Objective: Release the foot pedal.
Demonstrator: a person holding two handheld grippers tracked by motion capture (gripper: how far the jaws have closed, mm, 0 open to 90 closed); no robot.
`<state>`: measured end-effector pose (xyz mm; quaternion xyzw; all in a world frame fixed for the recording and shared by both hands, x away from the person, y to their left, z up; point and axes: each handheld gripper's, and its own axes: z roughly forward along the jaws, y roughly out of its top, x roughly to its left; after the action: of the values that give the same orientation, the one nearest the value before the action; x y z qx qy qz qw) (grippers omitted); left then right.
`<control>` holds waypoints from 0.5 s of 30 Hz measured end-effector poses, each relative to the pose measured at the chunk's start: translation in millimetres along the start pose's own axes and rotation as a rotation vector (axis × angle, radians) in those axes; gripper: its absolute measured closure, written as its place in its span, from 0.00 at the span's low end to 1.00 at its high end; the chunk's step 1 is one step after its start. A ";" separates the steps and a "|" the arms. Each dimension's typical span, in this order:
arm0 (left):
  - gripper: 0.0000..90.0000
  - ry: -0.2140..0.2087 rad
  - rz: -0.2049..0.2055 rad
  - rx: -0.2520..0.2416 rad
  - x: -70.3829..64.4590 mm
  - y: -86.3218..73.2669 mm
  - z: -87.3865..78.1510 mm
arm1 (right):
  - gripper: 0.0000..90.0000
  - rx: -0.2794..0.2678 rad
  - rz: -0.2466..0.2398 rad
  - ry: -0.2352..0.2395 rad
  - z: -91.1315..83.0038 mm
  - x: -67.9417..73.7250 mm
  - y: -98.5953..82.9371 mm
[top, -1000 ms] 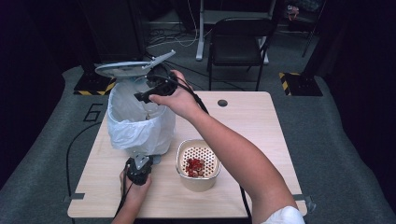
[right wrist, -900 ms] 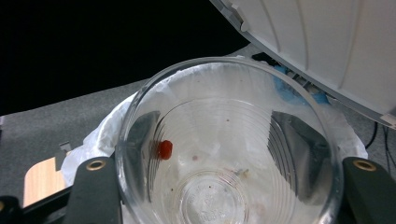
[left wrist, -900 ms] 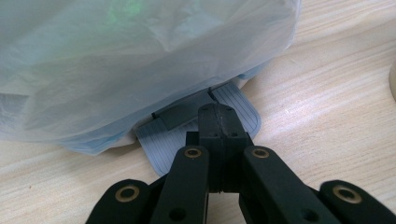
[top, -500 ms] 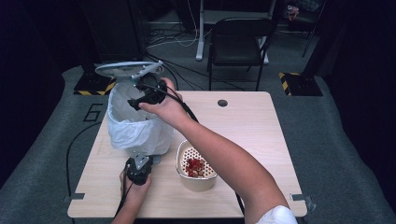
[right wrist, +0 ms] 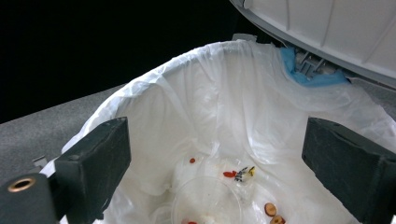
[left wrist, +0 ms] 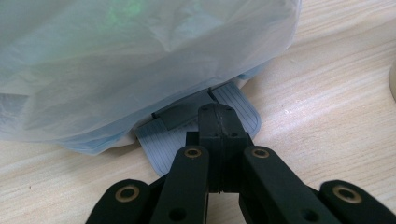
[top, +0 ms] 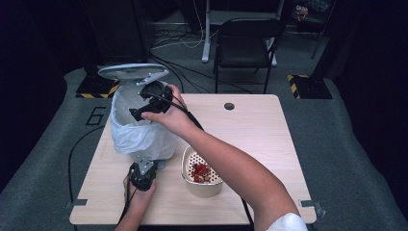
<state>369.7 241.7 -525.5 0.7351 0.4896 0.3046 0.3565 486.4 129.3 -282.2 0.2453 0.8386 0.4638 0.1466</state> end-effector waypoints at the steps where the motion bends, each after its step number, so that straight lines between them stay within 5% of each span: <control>1: 1.00 0.000 0.000 0.000 0.0 0.0 0.0 | 0.09 0.000 0.002 0.005 -1.6 -0.8 -0.6; 15: 1.00 -0.001 -0.001 0.001 0.2 0.0 0.0 | 0.15 -0.019 0.030 0.011 -49.6 -20.4 -24.5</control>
<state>369.7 241.9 -525.4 0.7351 0.4899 0.3040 0.3566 473.3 72.1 -276.5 0.2540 0.8311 0.4752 0.1374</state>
